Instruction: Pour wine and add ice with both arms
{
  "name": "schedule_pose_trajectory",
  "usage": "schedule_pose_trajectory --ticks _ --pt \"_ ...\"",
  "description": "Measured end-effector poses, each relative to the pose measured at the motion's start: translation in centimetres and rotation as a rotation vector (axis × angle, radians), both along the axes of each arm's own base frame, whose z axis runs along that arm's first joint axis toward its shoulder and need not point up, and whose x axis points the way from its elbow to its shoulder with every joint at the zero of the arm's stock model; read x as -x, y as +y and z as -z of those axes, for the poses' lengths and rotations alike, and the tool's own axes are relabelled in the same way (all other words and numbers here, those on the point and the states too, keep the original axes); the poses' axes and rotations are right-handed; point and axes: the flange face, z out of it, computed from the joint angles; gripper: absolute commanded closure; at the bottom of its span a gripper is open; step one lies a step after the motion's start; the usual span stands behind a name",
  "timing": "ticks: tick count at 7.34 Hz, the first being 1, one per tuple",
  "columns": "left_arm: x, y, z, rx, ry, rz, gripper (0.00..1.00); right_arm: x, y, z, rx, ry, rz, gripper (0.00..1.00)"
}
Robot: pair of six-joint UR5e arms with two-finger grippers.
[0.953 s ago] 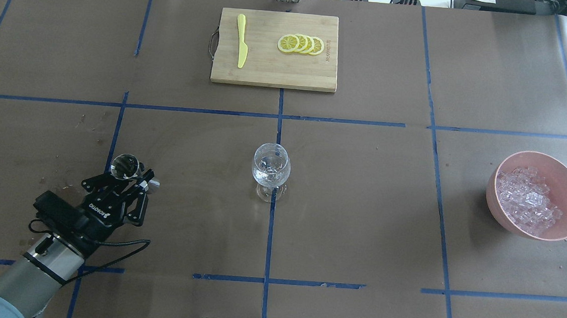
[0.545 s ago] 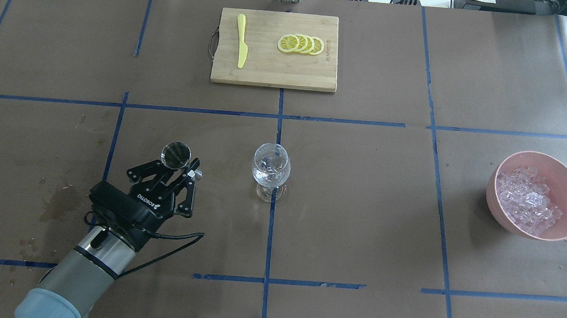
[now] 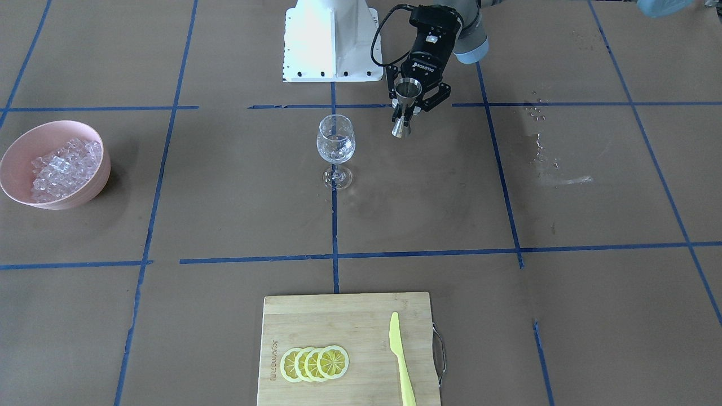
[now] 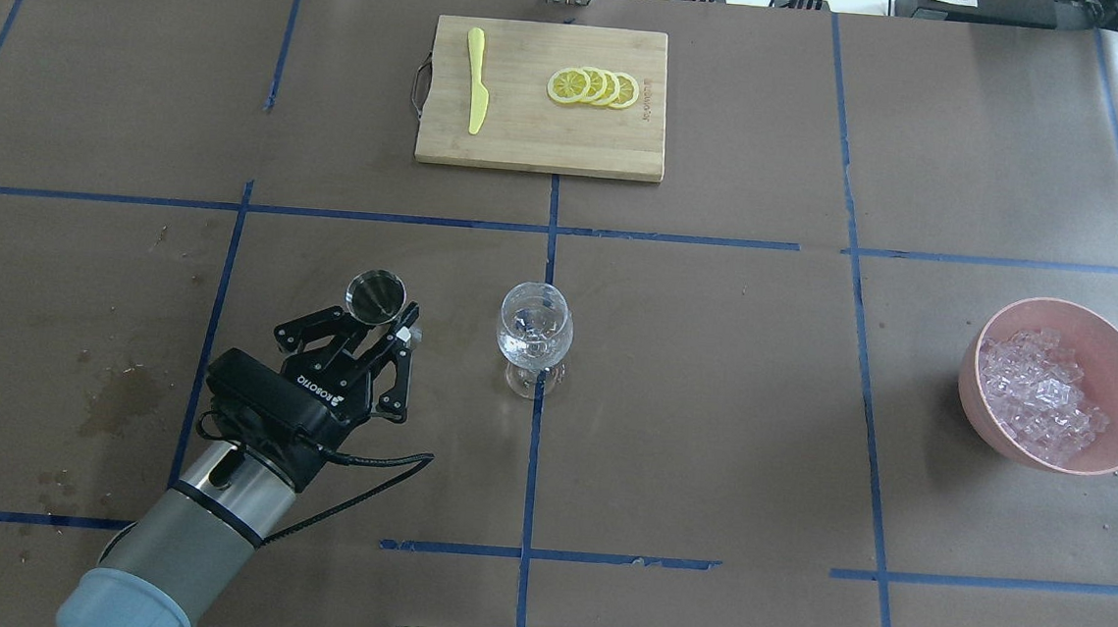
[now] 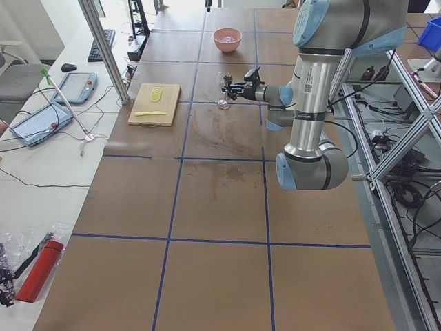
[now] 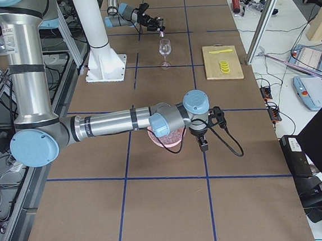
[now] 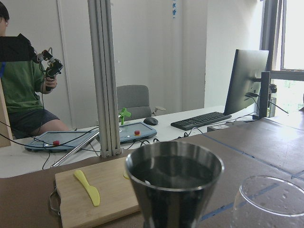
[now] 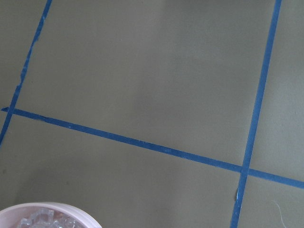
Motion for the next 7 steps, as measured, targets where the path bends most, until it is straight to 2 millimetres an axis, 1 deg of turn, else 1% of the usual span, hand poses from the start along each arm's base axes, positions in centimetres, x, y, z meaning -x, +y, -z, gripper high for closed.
schedule_pose_trajectory --ticks 2,4,6,7 --pt "-0.6 -0.1 1.1 -0.017 -0.101 0.008 1.00 0.1 0.0 0.2 -0.004 0.000 0.002 0.00" --pt "-2.3 -0.7 3.4 -0.016 -0.216 0.015 1.00 0.3 0.0 0.2 -0.005 -0.001 0.005 0.00" --pt "-3.0 -1.4 5.0 -0.053 -0.351 0.035 1.00 0.4 0.0 0.2 -0.004 0.000 0.008 0.00" --pt "-3.1 -1.8 5.4 -0.066 -0.403 0.043 1.00 0.5 0.0 0.1 -0.004 0.000 0.010 0.00"
